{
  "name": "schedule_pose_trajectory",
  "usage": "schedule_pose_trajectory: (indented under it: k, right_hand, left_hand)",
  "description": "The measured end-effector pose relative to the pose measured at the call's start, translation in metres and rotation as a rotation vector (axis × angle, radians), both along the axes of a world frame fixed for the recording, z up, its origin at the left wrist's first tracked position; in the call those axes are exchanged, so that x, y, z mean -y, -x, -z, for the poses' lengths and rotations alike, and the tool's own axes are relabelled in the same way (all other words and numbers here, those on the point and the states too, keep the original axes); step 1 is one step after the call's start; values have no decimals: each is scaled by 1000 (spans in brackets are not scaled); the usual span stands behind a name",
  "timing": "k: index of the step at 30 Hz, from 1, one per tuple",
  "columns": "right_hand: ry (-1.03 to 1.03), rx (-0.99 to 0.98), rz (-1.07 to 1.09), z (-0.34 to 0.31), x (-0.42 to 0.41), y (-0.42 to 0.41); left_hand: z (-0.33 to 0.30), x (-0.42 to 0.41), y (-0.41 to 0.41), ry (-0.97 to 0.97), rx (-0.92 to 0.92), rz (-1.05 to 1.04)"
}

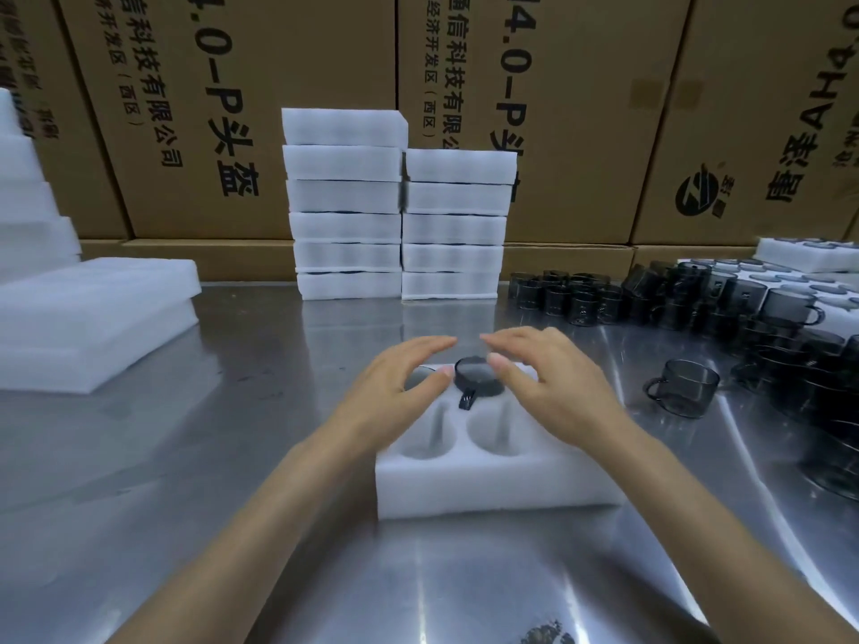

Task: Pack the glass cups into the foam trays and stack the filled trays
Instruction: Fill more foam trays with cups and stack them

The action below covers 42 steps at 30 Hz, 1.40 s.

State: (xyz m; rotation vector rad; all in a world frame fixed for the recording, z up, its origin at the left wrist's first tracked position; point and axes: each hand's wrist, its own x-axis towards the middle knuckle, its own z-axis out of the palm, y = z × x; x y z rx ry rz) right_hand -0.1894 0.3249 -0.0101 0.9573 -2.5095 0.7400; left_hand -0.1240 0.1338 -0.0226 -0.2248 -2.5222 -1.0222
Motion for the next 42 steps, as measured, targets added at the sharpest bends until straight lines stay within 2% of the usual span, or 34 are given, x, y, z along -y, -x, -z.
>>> schedule_pose_trajectory:
  k: [3, 5, 7, 11, 14, 16, 19, 21, 23, 26, 30, 33, 36, 39, 42]
  right_hand:
    - [-160, 207, -54, 4, -4, 1]
    - [-300, 319, -82, 8, -4, 3]
    - [-341, 344, -84, 8, -3, 4]
    - [-310, 346, -85, 9, -3, 4]
    - [-82, 334, -88, 4, -5, 4]
    - [106, 195, 28, -3, -14, 12]
    - [270, 55, 380, -5, -45, 32]
    - [219, 93, 639, 3, -68, 43]
    - [164, 133, 810, 12, -85, 51]
    - [93, 209, 886, 22, -94, 59]
    - [212, 231, 824, 26, -92, 61]
    - [384, 65, 643, 17, -80, 55]
    - [518, -110, 359, 1, -62, 36]
    - [502, -139, 149, -5, -47, 21]
    - [347, -94, 71, -2, -38, 15]
  left_hand:
    - [-4, -1, 1, 288, 135, 95]
    - [-3, 0, 3, 347, 230, 123]
    - [-3, 1, 4, 333, 269, 116]
    - [-1, 0, 6, 361, 240, 97]
    - [4, -1, 2, 195, 155, 76]
    - [6, 0, 0, -47, 70, 54]
    - [8, 1, -3, -297, 58, 39]
    - [9, 1, -2, -299, 64, 32]
    - [8, 1, 0, -257, 65, 34]
    - [9, 1, 0, -231, 71, 29]
    - [9, 1, -1, -228, 76, 26]
    - [9, 2, -1, -223, 78, 25]
    - [10, 2, -1, -212, 79, 32]
    - [10, 3, -1, -206, 78, 30]
    - [11, 3, -1, -203, 78, 31]
